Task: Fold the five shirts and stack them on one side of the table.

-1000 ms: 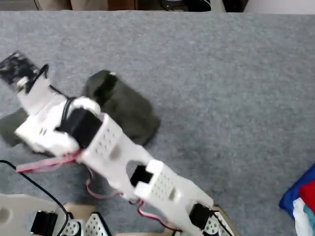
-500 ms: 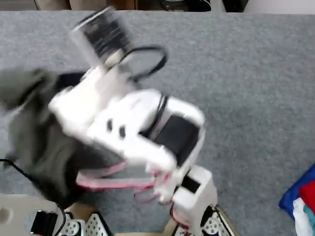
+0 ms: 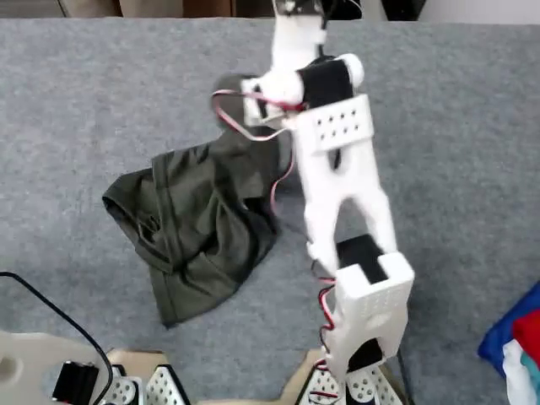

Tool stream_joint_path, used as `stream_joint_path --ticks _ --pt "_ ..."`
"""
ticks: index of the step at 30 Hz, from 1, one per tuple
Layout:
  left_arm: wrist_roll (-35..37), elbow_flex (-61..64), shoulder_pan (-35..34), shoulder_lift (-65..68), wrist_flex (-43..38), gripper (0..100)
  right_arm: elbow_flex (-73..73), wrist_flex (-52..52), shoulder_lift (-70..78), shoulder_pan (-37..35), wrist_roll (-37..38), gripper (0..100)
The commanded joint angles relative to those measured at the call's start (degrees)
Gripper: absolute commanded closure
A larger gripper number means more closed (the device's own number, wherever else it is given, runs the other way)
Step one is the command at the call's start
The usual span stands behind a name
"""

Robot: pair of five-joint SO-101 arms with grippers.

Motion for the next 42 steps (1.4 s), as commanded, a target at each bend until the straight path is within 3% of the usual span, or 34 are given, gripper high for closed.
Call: stream_joint_path --ticks 1,7,12,23,28,33,42 --pt "-0.2 -0.3 0.8 -3.4 0.5 92 8.0 0.6 -0.2 5.8 3.6 99.3" --pt "-0.3 -0.2 5.4 -3.6 0.5 92 15.7 -1.2 0.0 13.1 7.4 99.3" --pt "-0.3 -0.2 14.4 -3.6 0.6 92 20.8 -5.2 0.0 18.0 10.0 99.2" --pt "0.2 4.4 50.9 -3.6 0.6 92 33.2 -23.5 0.0 22.2 18.9 98.4" --pt "5.8 2.6 66.7 -3.6 0.6 92 33.5 -23.9 0.0 22.7 19.3 82.5" --pt "10.4 0.2 77.8 -3.2 0.6 92 33.5 -27.2 -0.1 22.8 19.3 64.5" --pt "12.7 -3.7 82.5 -3.0 0.5 92 32.9 -40.8 0.3 22.8 18.9 60.5"
